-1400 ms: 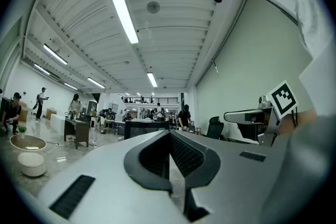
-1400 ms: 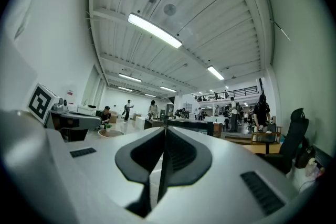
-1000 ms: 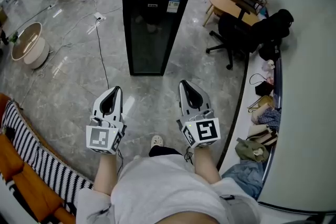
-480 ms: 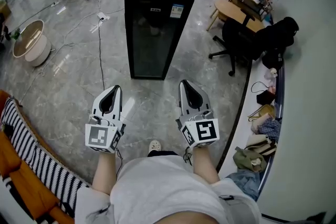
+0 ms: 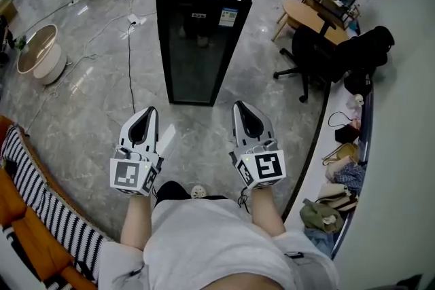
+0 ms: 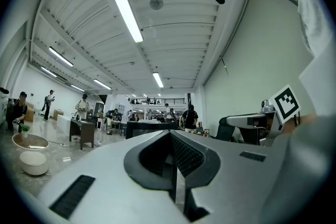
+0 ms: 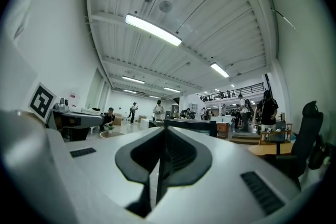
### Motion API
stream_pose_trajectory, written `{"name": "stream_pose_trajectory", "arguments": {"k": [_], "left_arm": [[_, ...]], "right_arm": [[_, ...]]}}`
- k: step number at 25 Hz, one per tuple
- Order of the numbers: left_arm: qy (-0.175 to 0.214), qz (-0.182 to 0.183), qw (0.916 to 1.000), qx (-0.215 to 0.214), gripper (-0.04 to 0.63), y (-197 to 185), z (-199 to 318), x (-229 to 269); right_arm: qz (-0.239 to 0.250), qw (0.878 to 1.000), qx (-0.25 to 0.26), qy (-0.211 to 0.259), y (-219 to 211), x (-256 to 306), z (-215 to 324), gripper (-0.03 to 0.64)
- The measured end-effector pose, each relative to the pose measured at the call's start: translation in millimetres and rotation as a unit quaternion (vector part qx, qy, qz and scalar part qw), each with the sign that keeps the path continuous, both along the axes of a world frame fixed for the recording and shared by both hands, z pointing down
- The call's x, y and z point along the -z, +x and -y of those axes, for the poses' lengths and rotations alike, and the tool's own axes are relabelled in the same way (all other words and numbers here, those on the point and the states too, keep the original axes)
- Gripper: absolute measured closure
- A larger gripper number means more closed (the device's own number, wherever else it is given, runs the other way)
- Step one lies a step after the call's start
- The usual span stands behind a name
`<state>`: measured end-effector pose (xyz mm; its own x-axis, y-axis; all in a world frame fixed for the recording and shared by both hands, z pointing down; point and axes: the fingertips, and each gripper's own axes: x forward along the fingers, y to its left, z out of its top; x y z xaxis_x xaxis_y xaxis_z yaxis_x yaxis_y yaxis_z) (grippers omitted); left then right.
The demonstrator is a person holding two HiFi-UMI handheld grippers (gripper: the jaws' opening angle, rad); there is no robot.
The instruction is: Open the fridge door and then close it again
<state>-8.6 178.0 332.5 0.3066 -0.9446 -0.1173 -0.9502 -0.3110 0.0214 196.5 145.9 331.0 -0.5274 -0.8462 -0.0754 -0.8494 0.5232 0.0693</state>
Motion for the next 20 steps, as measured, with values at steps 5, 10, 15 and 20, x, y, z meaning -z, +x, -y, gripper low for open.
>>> {"name": "stream_pose_trajectory", "arguments": {"k": [5,10,15,20], "left_arm": [[-0.004,0.002,1.0000,0.003,0.581,-8.1,19.2,-6.7],[-0.012,-0.002,0.9999,-0.008,0.581,-18.2,55.4,-10.1],[-0.013,-0.001,0.9995,-0.030,0.581,-36.7,102.3,-7.2],[-0.009,0.002,0.9988,-0.049,0.581,-58.3,148.4,-3.2]], "right_arm": [[0.006,1.000,0.002,-0.009,-4.9,-6.1,20.2,0.592],[0.003,1.000,-0.007,-0.011,-15.8,-9.2,52.0,0.592],[0.007,1.000,-0.027,-0.013,-34.2,-5.8,92.3,0.592],[0.016,0.999,-0.049,-0.013,-53.1,-3.4,132.7,0.592]]}}
